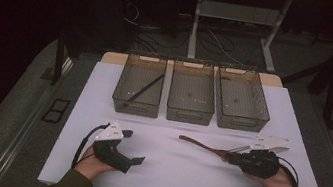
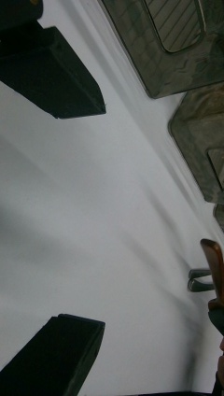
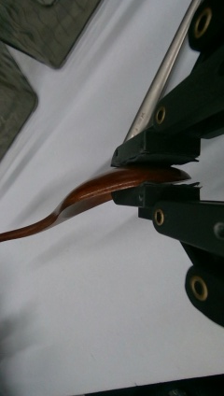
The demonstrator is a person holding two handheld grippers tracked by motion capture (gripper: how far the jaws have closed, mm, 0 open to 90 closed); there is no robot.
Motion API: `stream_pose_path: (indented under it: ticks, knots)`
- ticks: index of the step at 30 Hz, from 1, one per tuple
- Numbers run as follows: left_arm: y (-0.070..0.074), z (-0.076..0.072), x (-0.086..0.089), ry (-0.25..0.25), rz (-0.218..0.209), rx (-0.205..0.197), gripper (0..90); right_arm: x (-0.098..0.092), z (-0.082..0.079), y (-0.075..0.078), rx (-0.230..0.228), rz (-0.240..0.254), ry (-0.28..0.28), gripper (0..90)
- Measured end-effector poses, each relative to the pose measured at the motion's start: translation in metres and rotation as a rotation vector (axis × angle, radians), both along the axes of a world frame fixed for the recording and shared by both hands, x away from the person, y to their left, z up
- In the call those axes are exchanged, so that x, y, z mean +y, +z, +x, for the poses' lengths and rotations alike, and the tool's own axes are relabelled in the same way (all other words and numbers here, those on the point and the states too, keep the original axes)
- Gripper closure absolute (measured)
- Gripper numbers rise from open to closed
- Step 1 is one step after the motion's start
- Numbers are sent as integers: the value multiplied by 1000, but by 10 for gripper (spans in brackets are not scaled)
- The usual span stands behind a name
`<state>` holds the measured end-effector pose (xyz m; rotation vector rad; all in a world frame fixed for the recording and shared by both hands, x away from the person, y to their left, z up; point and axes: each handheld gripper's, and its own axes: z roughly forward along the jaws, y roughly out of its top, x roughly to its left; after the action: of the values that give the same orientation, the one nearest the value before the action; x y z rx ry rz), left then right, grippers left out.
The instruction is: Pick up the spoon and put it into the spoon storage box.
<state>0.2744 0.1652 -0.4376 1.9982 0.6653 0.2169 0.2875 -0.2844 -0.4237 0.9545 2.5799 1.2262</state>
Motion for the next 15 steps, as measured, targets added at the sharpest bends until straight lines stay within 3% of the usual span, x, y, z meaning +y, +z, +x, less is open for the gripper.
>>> stream_pose_path:
  ticks: [15]
  knots:
    - [-1,1,0,-4,-6,5,0,-3,12,16,-33,46,-66,792]
